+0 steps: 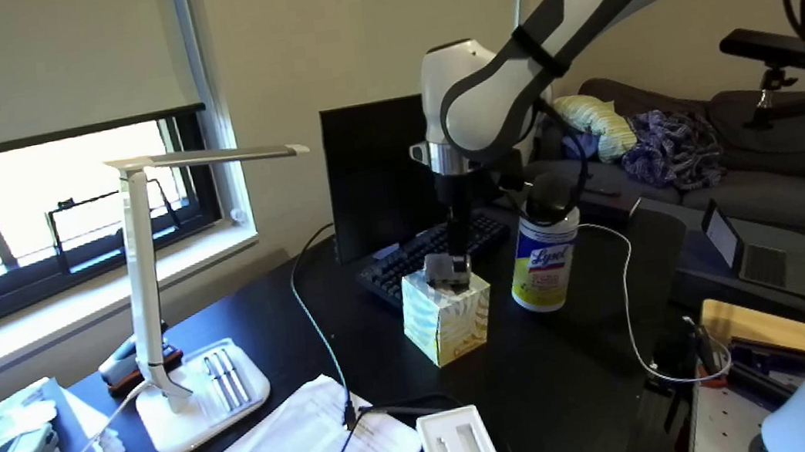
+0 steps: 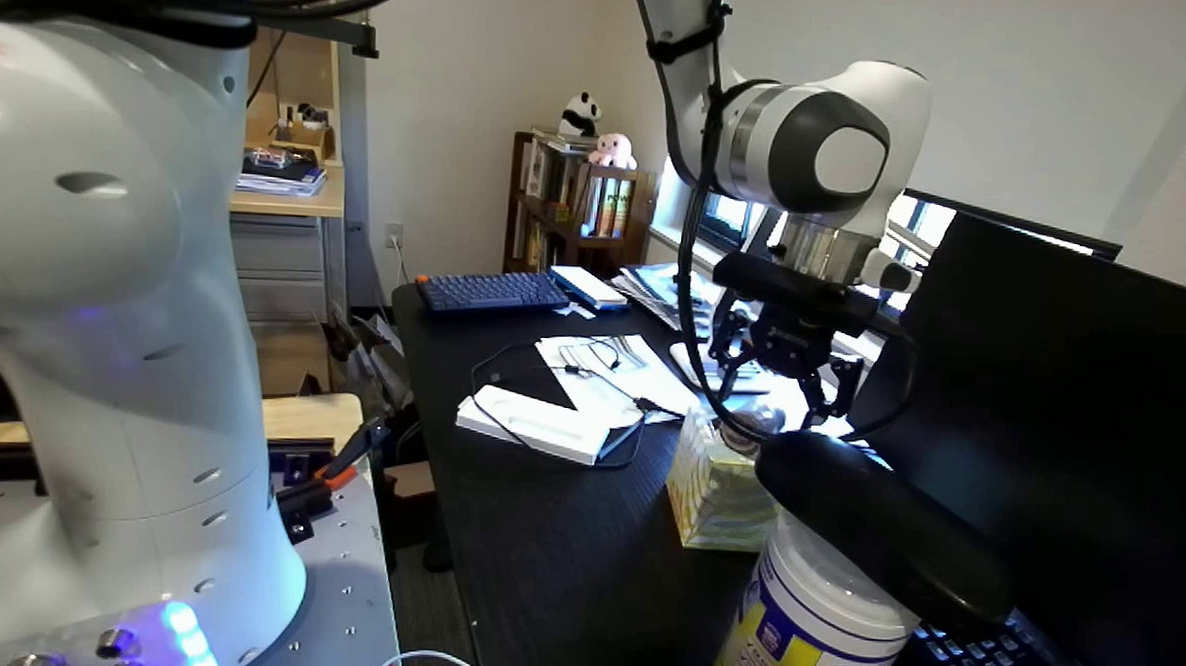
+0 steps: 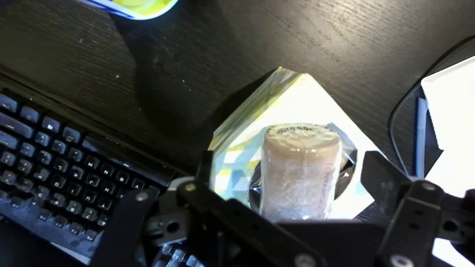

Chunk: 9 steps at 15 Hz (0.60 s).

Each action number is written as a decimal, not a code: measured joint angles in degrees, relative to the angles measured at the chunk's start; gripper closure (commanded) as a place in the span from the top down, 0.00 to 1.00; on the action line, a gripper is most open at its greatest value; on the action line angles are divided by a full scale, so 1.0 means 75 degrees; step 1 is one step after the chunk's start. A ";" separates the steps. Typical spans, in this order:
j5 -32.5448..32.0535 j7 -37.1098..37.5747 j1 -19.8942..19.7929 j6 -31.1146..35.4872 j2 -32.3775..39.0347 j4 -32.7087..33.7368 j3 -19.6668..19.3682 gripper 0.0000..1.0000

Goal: Get the item on top of the wipe box and place it on the black eyeglass case

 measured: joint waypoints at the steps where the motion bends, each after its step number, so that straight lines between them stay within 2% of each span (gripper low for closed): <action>1: 0.0070 -0.0068 -0.0026 0.0001 0.0046 0.0000 0.0025 1.00; 2: 0.0115 -0.0109 -0.0059 0.0002 0.0088 0.0001 0.0061 1.00; 3: 0.0162 -0.0137 -0.0083 0.0002 0.0127 0.0004 0.0091 0.75; 5: 0.0217 -0.0150 -0.0104 0.0002 0.0189 0.0021 0.0119 0.68; 9: 0.0219 -0.0150 -0.0135 0.0002 0.0235 0.0067 0.0130 0.41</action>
